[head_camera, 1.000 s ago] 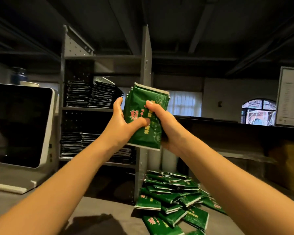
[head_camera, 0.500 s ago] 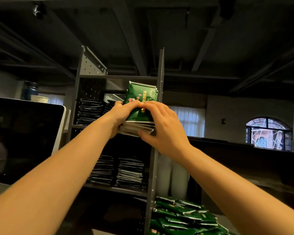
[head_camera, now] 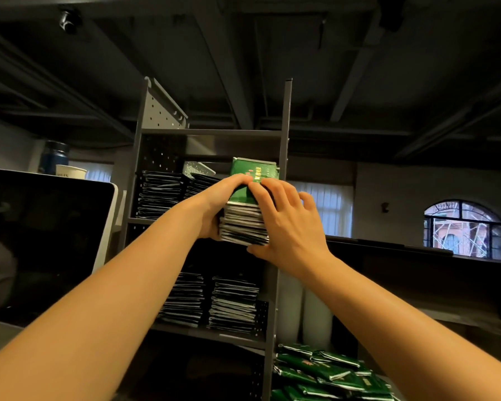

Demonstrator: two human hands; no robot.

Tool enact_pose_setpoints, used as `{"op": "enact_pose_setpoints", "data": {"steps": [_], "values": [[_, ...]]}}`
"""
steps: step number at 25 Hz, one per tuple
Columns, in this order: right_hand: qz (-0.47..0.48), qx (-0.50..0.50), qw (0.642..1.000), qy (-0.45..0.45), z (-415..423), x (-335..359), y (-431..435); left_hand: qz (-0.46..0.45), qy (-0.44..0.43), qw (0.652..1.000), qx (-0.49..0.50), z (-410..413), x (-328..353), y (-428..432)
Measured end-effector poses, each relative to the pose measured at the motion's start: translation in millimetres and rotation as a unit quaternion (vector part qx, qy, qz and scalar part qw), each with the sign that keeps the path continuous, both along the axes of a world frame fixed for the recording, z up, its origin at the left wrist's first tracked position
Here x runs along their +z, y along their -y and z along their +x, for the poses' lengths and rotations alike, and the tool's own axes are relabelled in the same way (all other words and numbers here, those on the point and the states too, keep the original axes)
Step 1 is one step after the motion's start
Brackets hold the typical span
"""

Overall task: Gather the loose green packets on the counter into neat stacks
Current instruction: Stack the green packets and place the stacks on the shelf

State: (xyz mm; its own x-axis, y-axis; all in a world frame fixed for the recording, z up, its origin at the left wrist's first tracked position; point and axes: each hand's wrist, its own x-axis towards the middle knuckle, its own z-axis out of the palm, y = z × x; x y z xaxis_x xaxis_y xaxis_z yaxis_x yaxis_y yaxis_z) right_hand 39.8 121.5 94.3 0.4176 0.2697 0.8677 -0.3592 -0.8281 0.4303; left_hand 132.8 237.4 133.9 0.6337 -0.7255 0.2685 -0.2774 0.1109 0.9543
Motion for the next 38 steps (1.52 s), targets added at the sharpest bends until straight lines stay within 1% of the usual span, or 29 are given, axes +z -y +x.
{"op": "enact_pose_setpoints", "data": {"steps": [3,5,8,11,12,13,14,15,17,18,21,22,24,25,26,31,33,35,38], "values": [[0.007,-0.019,1.0,0.007,4,4,2,0.006,-0.002,1.0,0.003,3,1,-1],[0.005,-0.029,1.0,0.004,7,7,1,-0.006,-0.004,1.0,0.007,3,0,-3],[-0.004,-0.049,0.999,-0.007,7,11,-1,-0.02,0.019,0.999,0.032,5,-2,-1],[-0.002,-0.067,0.997,-0.033,3,18,-7,-0.074,-0.004,0.996,0.038,11,-7,5],[0.001,-0.075,0.996,-0.048,3,21,-9,-0.095,-0.009,0.994,0.053,13,-10,6],[0.003,-0.08,0.995,-0.06,5,24,-10,-0.113,0.006,0.99,0.087,17,-14,8],[0.008,-0.085,0.994,-0.071,7,28,-11,-0.125,0.045,0.982,0.131,19,-18,10],[0.015,-0.089,0.993,-0.079,9,32,-11,-0.129,0.103,0.97,0.181,17,-24,10],[0.022,-0.103,0.99,-0.094,12,39,-8,-0.117,0.234,0.931,0.256,9,-39,9],[0.017,-0.116,0.988,-0.102,13,42,-6,-0.117,0.28,0.916,0.264,5,-48,9],[-0.006,-0.149,0.981,-0.126,18,48,-2,-0.102,0.379,0.886,0.247,3,-72,13],[-0.011,-0.152,0.979,-0.132,20,48,0,-0.072,0.412,0.871,0.258,5,-78,17],[-0.022,-0.154,0.977,-0.143,23,46,4,0.019,0.467,0.83,0.305,8,-88,25],[-0.027,-0.157,0.976,-0.147,23,45,7,0.056,0.483,0.81,0.326,9,-92,29],[-0.034,-0.16,0.975,-0.15,22,44,10,0.077,0.49,0.799,0.34,9,-94,33],[-0.079,-0.186,0.967,-0.154,25,42,22,0.14,0.513,0.757,0.38,10,-97,47],[-0.072,-0.177,0.969,-0.158,25,44,25,0.163,0.508,0.751,0.388,10,-98,50],[-0.062,-0.148,0.974,-0.159,18,43,26,0.17,0.512,0.747,0.388,10,-96,48],[-0.05,-0.073,0.984,-0.156,-1,33,35,0.142,0.527,0.751,0.371,6,-97,39]]}}
